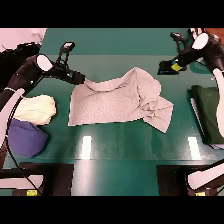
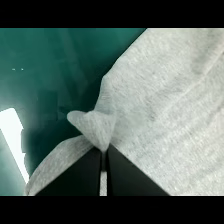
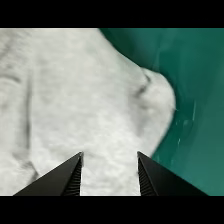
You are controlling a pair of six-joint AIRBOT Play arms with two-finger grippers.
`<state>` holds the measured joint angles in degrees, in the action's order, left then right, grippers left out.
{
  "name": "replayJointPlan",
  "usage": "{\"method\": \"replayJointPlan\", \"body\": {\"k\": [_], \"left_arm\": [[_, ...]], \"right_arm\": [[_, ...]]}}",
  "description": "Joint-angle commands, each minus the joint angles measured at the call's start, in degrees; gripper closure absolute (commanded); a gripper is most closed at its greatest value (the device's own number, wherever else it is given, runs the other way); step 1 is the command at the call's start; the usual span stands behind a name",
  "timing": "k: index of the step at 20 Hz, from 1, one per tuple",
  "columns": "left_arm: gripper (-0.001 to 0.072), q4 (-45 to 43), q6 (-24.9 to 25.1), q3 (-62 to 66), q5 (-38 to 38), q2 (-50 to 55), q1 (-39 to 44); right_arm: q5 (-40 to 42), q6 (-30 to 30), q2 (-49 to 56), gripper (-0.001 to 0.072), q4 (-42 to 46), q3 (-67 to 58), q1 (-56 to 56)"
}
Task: Fold the shirts.
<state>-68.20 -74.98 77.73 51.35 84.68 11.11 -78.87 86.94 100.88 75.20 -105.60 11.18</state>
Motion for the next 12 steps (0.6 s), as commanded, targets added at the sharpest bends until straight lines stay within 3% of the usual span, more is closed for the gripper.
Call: {"method": "replayJointPlan", "body": {"k": [1,6,12], "left_arm": [[0.0681,-0.39,-0.02,-0.04,0.24,0.24,0.02],[0.0681,-0.37,-0.04,-0.04,0.20,0.24,0.02],[0.0682,-0.33,-0.22,-0.04,0.28,0.24,0.02]], "right_arm": [[-1.42,-1.60,0.35,0.0313,-7.39,5.29,-6.69],[4.74,-3.67,4.17,0.0313,-20.55,13.75,-10.40],[8.35,-3.69,7.15,0.0333,-21.20,13.81,-7.96]]}}
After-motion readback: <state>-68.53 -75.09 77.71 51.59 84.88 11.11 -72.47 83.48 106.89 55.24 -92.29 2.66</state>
